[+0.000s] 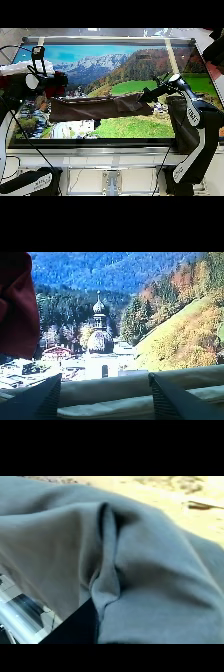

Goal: Fold the shirts.

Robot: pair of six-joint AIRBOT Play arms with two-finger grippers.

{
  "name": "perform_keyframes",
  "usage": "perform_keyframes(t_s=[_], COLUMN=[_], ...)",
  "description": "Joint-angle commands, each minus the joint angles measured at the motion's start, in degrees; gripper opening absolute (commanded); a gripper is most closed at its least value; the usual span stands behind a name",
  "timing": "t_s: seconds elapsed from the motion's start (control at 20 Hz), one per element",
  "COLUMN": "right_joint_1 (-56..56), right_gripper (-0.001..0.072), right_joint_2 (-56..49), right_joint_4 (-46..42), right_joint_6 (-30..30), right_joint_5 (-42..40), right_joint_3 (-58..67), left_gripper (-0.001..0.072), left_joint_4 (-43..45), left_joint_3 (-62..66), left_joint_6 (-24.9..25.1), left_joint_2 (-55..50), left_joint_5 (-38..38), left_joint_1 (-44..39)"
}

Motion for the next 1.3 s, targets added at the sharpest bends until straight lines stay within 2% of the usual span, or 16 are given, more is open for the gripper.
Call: perform_keyframes(t_s=[0.0, 0.05, 0.1, 0.2, 0.3, 0.45, 0.6, 0.8, 0.9, 1.0, 1.25], right_joint_1=[1.27, 1.27, 1.27, 1.27, 1.27, 1.79, 4.26, 8.79, 11.93, 15.63, 26.91], right_gripper=[0.0015, 0.0015, 0.0014, 0.0015, 0.0014, 0.0013, 0.0013, 0.0012, 0.0013, 0.0012, 0.0011], right_joint_2=[1.38, 2.6, 4.42, 8.63, 13.7, 21.18, 26.58, 28.55, 28.48, 28.48, 25.68], right_joint_4=[5.2, 5.7, 5.68, 5.66, 5.57, 5.49, 5.4, 5.38, 5.4, 5.27, 3.48], right_joint_6=[-0.22, -0.22, -0.22, -0.17, -0.13, 1.33, 2.97, 4.59, 4.59, 4.94, 6.19], right_joint_5=[2.23, 3.52, 4.96, 7.21, 8.41, 10.54, 10.49, 10.36, 8.44, 4.5, -11.74], right_joint_3=[0.09, 0.09, 0.07, 0.07, 0.07, 0.07, 0.09, 0.81, 2.21, 3.67, 3.82], left_gripper=[0.0283, 0.0023, 0.0009, 0.0009, 0.0009, 0.0009, 0.0009, 0.0009, 0.001, 0.001, 0.001], left_joint_4=[-0.92, -2.19, -4.37, -8.94, -14.91, -24.44, -25.92, -30.6, -28.3, -23.52, -12.44], left_joint_3=[-0.17, -0.2, -0.2, -0.2, -0.2, -0.17, -0.09, -0.04, 0.74, 2.47, 2.99], left_joint_6=[0.02, 0.22, 0.26, 1.36, 6.75, 14.12, 14.25, 14.4, 16.26, 16.2, 16.22], left_joint_2=[-0.17, -0.63, -1.55, -4.46, -9.01, -16.04, -22.03, -24.98, -23.74, -20.24, -3.85], left_joint_5=[-1.18, -1.99, -3.41, -7.02, -10.38, -9.29, -5.29, -1.81, -1.29, -5.25, -16.76], left_joint_1=[-0.17, -0.42, -0.96, -3.26, -7.93, -16.9, -24.41, -27.1, -25.05, -19.89, -0.15])
